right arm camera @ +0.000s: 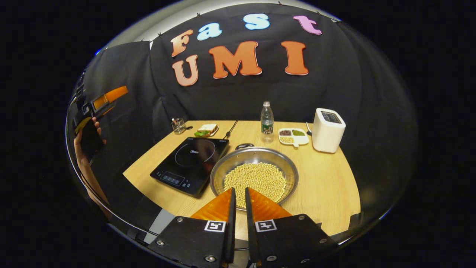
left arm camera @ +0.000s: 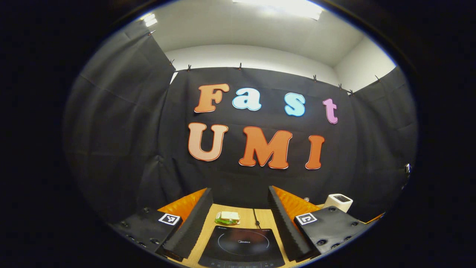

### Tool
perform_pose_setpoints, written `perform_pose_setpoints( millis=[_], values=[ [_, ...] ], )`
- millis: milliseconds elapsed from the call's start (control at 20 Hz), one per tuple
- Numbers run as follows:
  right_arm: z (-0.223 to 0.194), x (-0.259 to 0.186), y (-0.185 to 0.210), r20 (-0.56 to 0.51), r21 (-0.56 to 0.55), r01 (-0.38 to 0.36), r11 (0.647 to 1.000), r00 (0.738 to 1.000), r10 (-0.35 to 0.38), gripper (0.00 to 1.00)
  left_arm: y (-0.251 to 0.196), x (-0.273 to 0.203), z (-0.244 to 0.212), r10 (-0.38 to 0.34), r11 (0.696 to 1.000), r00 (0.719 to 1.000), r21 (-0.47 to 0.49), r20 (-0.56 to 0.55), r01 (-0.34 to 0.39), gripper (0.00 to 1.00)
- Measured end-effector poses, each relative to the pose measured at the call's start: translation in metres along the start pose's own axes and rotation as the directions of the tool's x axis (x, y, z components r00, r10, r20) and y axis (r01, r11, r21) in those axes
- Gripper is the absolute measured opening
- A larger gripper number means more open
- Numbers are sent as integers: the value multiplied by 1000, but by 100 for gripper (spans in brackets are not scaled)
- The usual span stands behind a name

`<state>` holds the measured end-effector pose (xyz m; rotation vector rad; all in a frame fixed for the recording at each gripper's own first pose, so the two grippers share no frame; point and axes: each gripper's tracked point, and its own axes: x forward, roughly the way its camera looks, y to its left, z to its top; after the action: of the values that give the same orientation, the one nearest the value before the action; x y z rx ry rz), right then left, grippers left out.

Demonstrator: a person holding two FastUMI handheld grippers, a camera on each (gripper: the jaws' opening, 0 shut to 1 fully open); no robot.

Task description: First push the handle of the pot to place it horizontally, then grasp the pot with both hands and set it on the induction cooktop.

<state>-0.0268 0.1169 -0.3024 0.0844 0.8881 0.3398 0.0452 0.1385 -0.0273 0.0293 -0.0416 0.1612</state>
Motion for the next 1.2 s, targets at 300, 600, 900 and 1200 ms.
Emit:
perform_pose_setpoints(
  millis=[300,600,900,1200],
  values=[
    [-61,29,-2,-213,53,-45,998,976,55,2,15,12,-10,26,1000,1000,18,-15,-26,97],
    [-95,50,8,-340,165,-106,981,927,157,0,26,23,-20,57,998,998,24,-42,-56,97],
    [-121,71,10,-443,260,-91,961,874,202,0,20,29,-23,47,999,998,27,-47,-46,97],
    [-129,87,0,-471,415,-34,909,847,246,0,12,36,-30,31,999,997,27,-66,-29,97]
  ],
)
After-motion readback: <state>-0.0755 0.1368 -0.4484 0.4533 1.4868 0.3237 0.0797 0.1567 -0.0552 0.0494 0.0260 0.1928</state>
